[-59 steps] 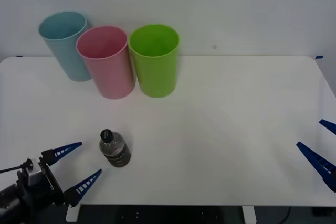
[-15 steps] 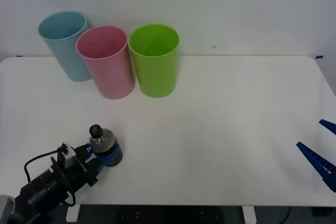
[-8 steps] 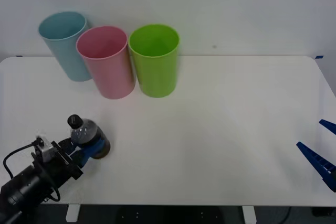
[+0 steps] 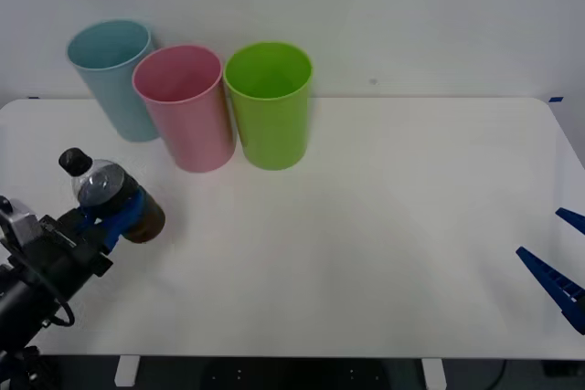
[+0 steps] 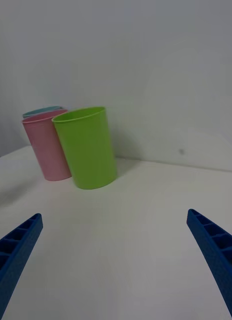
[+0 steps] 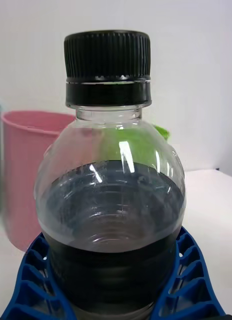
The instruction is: Grasp the object on the table and drop it into the matching bin: aluminum can to the light blue bin, PET bottle to the pink bin.
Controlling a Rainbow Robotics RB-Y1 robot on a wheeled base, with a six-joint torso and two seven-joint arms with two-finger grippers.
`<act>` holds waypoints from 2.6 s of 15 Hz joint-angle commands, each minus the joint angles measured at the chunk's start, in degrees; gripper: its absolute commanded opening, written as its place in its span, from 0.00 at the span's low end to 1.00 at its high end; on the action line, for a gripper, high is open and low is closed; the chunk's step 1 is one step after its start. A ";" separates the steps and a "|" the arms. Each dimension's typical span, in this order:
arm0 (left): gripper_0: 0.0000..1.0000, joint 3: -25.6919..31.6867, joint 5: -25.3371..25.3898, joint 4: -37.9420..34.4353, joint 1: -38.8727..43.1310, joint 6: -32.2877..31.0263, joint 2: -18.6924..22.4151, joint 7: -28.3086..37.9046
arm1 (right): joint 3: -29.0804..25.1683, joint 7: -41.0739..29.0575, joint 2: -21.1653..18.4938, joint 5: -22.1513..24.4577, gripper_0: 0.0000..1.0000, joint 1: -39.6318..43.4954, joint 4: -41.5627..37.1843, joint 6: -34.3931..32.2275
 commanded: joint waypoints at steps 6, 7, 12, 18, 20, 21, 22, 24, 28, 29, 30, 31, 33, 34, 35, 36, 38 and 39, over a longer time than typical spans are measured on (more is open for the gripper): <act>0.00 2.73 -2.43 -9.91 -1.31 5.25 0.44 14.25 | 0.00 0.00 0.00 0.00 1.00 0.00 0.00 0.00; 0.00 2.99 -2.87 -10.97 -1.84 5.69 0.44 16.09 | 0.00 0.00 0.00 0.00 1.00 0.00 0.00 0.00; 0.00 3.87 -3.04 -13.34 -4.57 8.59 1.40 18.38 | 0.00 0.00 0.00 0.00 1.00 0.00 0.00 0.00; 0.01 1.85 -7.26 -12.37 -12.04 15.18 7.03 23.48 | 0.00 0.00 0.00 0.00 1.00 0.00 0.00 0.00; 0.01 1.94 -9.99 -10.88 -15.29 15.27 7.38 26.29 | 0.00 0.00 0.00 0.00 1.00 0.00 0.00 0.00; 0.01 1.68 -11.04 -9.47 -16.87 15.18 7.38 26.29 | 0.00 0.00 0.00 0.00 1.00 0.00 0.00 0.00; 0.01 1.32 -12.10 -7.45 -18.89 15.27 7.47 26.11 | 0.00 0.00 0.00 0.00 1.00 0.00 0.00 0.00; 0.01 0.71 -14.38 -3.85 -22.85 15.27 7.47 25.85 | 0.00 0.00 0.00 0.00 1.00 0.00 0.00 0.00; 0.01 -0.78 -18.69 3.80 -31.11 15.27 7.38 25.23 | 0.00 0.00 0.00 0.00 1.00 0.00 0.00 0.00; 0.01 -1.14 -19.65 5.91 -33.13 15.27 7.47 25.15 | 0.00 0.00 0.00 0.00 1.00 0.00 0.00 0.00; 0.01 -1.49 -20.97 8.46 -35.59 15.18 7.47 24.88 | 0.00 0.00 0.00 0.00 1.00 0.00 0.00 0.00; 0.01 -1.66 -21.85 10.13 -37.17 15.18 7.47 24.79 | 0.00 0.00 0.00 0.00 1.00 0.00 0.00 0.00; 0.01 -2.19 -24.23 14.43 -40.95 15.18 7.38 24.35 | 0.00 0.00 0.00 0.00 1.00 0.00 0.00 0.00; 0.01 -2.45 -25.28 16.46 -42.45 15.27 7.38 24.18 | 0.00 0.00 0.00 0.00 1.00 0.00 0.00 0.00; 0.01 -2.72 -26.60 19.18 -44.64 15.27 7.38 23.83 | 0.00 0.00 0.00 0.00 1.00 0.00 0.00 0.00; 0.01 -2.98 -27.48 20.85 -46.14 15.27 7.38 23.74 | 0.00 0.00 0.00 0.00 1.00 0.00 0.00 0.00; 0.01 -3.60 -29.50 24.89 -49.48 15.27 7.38 23.48 | 0.00 0.00 0.00 0.00 1.00 0.00 0.00 0.00; 0.01 -3.77 -29.85 26.30 -50.45 15.18 7.38 23.30 | 0.00 0.00 0.00 0.00 1.00 0.00 0.00 0.00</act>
